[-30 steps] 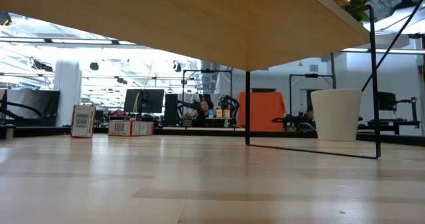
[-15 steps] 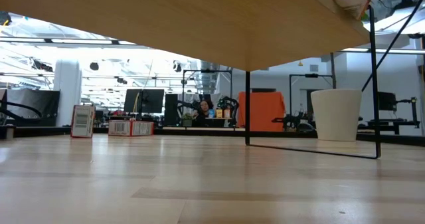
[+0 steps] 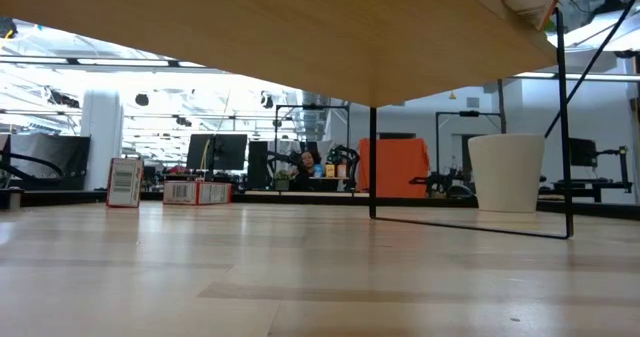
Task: Stack cereal on shelf
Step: Remove the red cereal box from the shelf
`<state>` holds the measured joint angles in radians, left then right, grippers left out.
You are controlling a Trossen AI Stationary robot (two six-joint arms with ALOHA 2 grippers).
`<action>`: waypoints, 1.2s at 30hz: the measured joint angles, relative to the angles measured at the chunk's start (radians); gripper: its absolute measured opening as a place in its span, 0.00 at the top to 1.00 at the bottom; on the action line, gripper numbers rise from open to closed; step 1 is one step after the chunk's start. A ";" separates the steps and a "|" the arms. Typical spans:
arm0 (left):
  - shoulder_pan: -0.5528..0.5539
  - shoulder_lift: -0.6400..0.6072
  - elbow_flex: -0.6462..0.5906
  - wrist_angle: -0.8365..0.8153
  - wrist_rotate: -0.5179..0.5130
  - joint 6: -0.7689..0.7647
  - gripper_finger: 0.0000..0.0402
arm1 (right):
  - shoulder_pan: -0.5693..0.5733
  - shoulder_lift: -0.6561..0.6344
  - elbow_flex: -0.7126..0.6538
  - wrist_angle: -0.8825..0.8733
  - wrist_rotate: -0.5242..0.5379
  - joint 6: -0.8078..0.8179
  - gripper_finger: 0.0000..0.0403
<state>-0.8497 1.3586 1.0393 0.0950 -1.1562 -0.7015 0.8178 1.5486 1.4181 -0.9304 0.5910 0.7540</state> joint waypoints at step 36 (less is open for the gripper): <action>-0.002 0.000 0.000 -0.052 0.080 -0.076 1.00 | -0.016 0.012 0.000 -0.119 0.032 0.189 0.71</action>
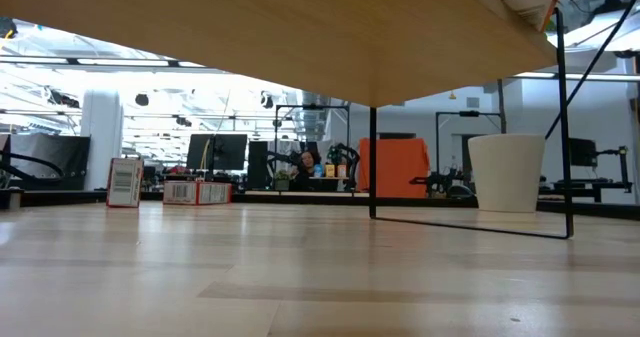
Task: Stack cereal on shelf
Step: Remove the red cereal box from the shelf
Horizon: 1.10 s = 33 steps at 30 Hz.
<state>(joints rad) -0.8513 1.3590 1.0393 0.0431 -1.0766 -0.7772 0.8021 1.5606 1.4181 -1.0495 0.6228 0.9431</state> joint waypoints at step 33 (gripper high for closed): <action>-0.001 0.000 0.000 -0.011 0.031 0.010 1.00 | 0.020 -0.018 0.002 -0.149 0.078 0.213 0.71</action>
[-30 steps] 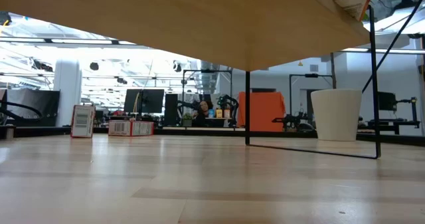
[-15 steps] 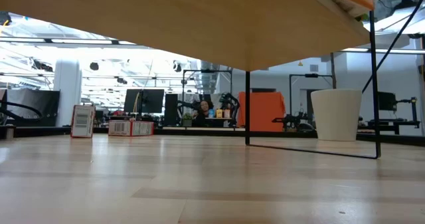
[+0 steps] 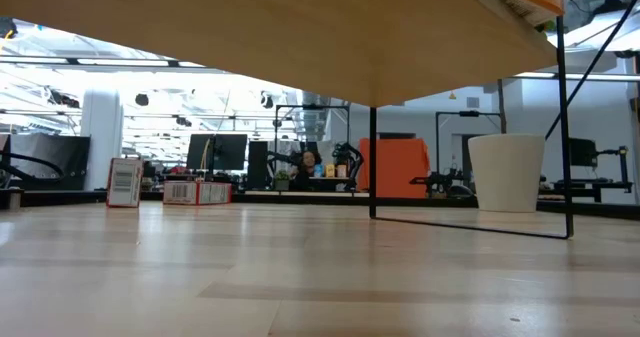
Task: Stack cereal on shelf
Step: Remove the red cereal box from the shelf
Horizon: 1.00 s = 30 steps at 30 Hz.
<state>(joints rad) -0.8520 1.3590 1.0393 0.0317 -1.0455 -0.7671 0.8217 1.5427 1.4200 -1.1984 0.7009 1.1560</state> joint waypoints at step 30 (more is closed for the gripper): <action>-0.005 -0.144 0.000 -0.216 0.177 -0.117 1.00 | -0.044 0.001 0.170 0.077 -0.022 -0.211 0.71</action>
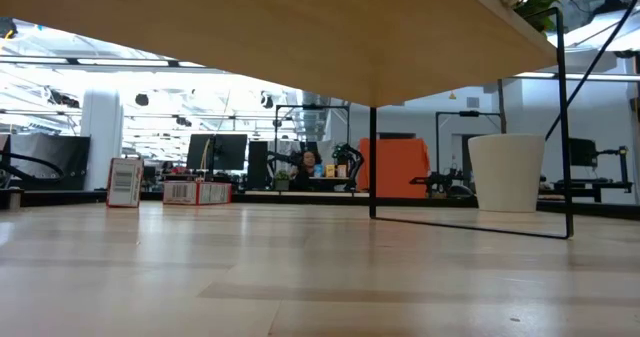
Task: Stack cereal on shelf
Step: Remove the red cereal box from the shelf
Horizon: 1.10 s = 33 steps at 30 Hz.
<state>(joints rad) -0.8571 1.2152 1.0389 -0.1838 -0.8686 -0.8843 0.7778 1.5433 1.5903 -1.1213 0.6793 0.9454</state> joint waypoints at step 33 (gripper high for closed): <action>0.073 0.049 0.000 -0.248 0.153 -0.174 0.64 | 0.071 0.427 0.238 0.270 0.086 -0.135 0.80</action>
<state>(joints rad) -0.7841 1.2646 1.0393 -0.4316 -0.7158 -1.0582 0.8491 1.9701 1.8282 -0.8515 0.7654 0.8106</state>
